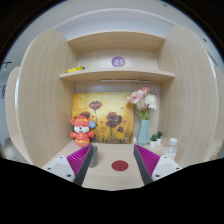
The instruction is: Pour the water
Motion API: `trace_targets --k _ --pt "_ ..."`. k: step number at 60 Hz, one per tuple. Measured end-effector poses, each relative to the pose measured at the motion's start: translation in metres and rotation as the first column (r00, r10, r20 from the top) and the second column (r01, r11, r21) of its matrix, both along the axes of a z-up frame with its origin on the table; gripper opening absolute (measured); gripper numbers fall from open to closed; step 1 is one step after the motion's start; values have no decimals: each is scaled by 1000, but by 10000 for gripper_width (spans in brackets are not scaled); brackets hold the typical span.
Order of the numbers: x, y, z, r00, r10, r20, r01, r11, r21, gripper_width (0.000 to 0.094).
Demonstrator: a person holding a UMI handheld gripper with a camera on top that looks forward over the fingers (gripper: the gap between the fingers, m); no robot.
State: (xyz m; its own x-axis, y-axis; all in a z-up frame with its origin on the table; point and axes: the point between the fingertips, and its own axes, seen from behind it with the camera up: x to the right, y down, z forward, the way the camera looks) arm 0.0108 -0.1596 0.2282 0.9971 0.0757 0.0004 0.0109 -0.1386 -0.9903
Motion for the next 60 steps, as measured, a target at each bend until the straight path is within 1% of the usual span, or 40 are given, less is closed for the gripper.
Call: trace_targets --k 4,9,12,18,24,31,40,50,60 --pt "6 2 -8 1000 5 23 -5 1000 10 835" --pt "18 6 -30 997 24 67 -26 999 23 838" --pt "30 10 -45 996 20 85 -23 999 28 838" --pt "64 19 -76 995 -27 100 27 1000 1 837" --pt "103 28 -103 992 -84 92 86 996 -24 841" --pt "150 38 -122 982 -167 85 170 985 -30 836" --pt "204 54 -135 967 -241 82 245 968 -43 838" --pt "244 80 -141 955 -285 78 289 956 -49 839" --pt "269 113 -143 952 -295 87 300 952 -54 839"
